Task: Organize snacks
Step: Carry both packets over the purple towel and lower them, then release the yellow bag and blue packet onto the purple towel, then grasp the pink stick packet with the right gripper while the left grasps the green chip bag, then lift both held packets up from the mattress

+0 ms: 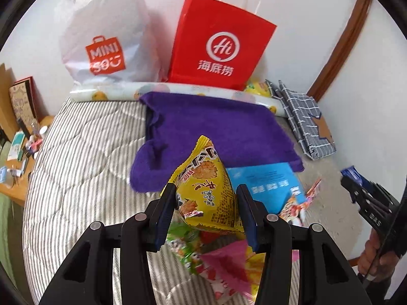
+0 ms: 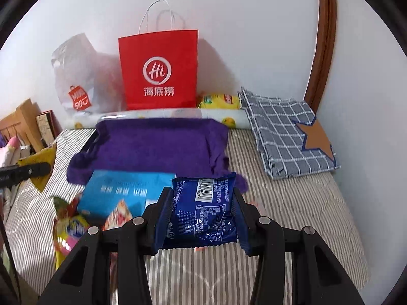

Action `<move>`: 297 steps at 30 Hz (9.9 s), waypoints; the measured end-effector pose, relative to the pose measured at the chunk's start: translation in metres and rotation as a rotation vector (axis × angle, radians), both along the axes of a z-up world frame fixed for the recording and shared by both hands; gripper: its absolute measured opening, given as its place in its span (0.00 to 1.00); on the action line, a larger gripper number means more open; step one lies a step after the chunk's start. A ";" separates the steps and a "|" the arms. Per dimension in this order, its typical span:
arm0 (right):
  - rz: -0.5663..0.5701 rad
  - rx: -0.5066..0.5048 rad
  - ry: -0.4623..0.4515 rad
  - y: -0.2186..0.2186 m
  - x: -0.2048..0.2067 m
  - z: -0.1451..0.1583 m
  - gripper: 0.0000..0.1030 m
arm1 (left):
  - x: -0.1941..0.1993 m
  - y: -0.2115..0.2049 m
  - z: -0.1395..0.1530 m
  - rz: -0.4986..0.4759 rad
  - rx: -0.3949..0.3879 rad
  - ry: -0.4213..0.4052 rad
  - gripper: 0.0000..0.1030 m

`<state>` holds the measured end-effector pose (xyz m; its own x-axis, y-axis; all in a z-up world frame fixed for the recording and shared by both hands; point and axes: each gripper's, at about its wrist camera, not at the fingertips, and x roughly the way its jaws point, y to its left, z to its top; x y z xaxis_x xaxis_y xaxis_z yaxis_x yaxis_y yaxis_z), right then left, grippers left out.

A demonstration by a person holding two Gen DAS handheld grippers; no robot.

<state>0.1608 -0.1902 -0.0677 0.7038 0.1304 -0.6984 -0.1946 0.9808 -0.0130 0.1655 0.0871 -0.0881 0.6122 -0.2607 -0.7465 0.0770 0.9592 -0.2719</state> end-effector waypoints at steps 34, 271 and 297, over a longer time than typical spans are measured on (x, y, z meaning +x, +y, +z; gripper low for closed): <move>0.047 0.053 -0.001 0.054 0.180 -0.035 0.42 | 0.164 -0.022 -0.010 -0.105 0.023 -0.004 0.47; -0.090 0.123 0.085 -0.025 -0.066 -0.036 0.21 | -0.066 -0.008 -0.016 -0.044 0.032 0.023 0.45; -0.085 0.113 0.055 -0.022 -0.064 -0.024 0.21 | -0.065 -0.015 -0.007 -0.065 0.009 -0.004 0.45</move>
<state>0.0968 -0.2119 -0.0918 0.6770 0.1513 -0.7202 -0.1079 0.9885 0.1062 0.1008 0.0719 -0.0954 0.5969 -0.2930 -0.7469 0.1402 0.9547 -0.2625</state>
